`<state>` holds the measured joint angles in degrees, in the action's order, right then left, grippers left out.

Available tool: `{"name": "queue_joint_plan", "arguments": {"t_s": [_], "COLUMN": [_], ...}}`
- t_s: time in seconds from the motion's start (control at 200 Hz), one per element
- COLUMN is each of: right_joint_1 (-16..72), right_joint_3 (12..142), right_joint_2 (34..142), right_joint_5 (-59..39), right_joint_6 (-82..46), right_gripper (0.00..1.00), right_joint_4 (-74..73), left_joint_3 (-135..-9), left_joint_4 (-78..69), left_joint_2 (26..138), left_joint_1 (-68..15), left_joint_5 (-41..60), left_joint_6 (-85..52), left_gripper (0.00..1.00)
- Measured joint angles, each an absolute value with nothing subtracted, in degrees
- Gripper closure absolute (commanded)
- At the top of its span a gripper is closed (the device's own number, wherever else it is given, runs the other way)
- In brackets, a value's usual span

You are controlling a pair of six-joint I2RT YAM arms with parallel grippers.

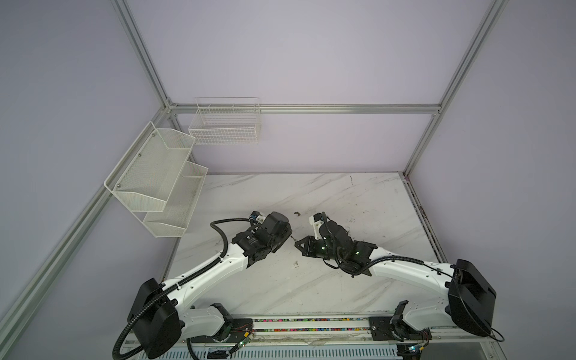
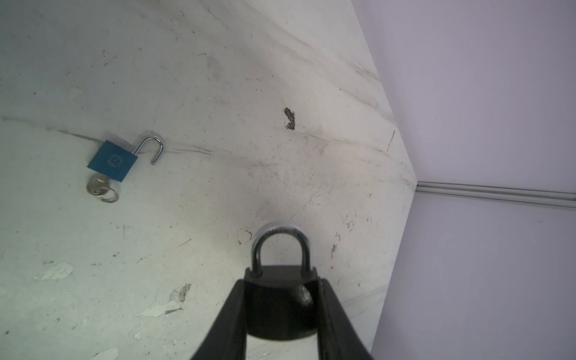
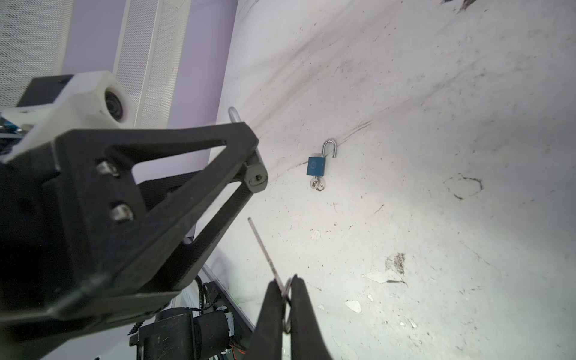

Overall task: Unlock with the key
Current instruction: 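Push the silver key into the padlock's keyhole with the right gripper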

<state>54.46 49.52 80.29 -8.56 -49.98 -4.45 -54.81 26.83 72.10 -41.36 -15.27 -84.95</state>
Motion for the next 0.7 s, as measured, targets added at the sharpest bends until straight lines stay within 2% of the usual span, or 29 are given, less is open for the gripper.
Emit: {"name": "queue_joint_plan", "arguments": {"t_s": [0.7], "right_joint_1": [54.7], "right_joint_3": [50.3], "right_joint_2": [84.0], "right_joint_5": [-5.8], "right_joint_6": [-50.8], "right_gripper": [1.0], "right_joint_4": [-8.5], "left_joint_3": [-54.8], "left_joint_4": [26.2], "left_joint_2": [72.8], "left_joint_1": [-41.4], "left_joint_5": [-14.8], "left_joint_6": [-85.5], "left_gripper": [1.0]}}
